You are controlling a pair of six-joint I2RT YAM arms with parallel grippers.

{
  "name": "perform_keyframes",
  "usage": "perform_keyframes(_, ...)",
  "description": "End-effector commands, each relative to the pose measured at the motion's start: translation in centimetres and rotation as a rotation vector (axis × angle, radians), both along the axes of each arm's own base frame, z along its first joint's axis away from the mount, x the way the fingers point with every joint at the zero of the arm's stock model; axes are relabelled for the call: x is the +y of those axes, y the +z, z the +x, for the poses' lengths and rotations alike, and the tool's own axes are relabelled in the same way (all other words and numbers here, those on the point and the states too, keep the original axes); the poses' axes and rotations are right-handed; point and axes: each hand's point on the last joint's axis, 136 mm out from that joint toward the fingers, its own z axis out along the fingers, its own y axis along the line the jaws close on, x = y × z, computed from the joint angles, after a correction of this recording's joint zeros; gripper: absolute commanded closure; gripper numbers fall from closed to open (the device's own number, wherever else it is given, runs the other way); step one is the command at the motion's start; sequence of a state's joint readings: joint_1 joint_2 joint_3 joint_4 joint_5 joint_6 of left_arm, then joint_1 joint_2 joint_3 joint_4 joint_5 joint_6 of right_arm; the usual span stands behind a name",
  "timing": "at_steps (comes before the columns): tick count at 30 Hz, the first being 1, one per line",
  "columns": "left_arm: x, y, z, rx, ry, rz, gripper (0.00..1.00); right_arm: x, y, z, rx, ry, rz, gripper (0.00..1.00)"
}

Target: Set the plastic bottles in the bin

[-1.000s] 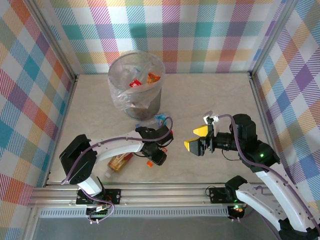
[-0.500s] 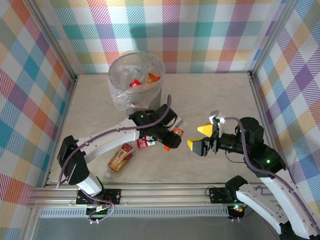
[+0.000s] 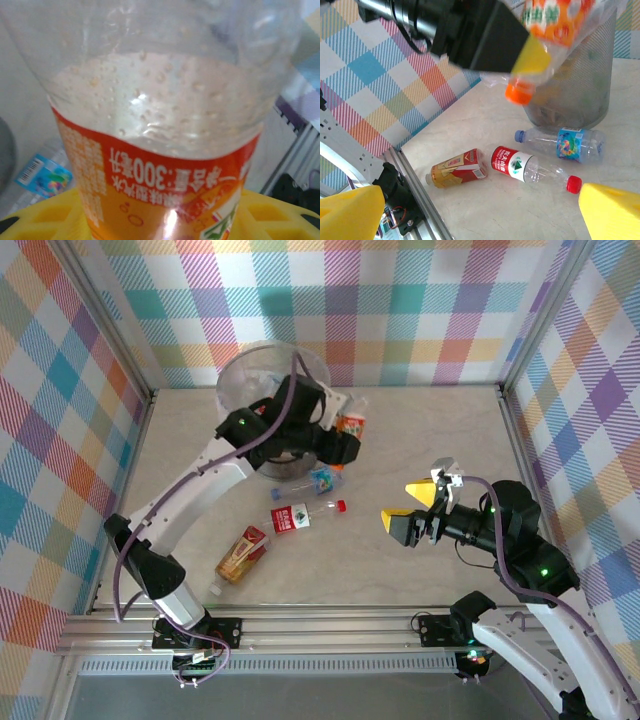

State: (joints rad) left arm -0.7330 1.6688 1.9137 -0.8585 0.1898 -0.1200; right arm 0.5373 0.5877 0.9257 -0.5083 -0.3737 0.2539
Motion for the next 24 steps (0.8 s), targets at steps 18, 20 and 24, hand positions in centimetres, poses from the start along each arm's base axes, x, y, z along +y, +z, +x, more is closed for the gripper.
perform_keyframes(18, 14.0, 5.4, 14.0, -0.184, 0.284, 0.069, 0.47, 0.5, 0.1, 1.1, -0.004, -0.01, 0.004, 0.0)
perform_keyframes(20, 15.3, 4.7, 15.0, -0.183, 0.305, 0.099, 0.46, 0.6, 0.1, 1.2, -0.002, -0.007, 0.002, 0.0)
perform_keyframes(24, 17.8, 3.1, 16.6, -0.191, 0.352, 0.214, 0.46, 0.8, 0.0, 1.3, 0.005, -0.005, 0.0, 0.0)
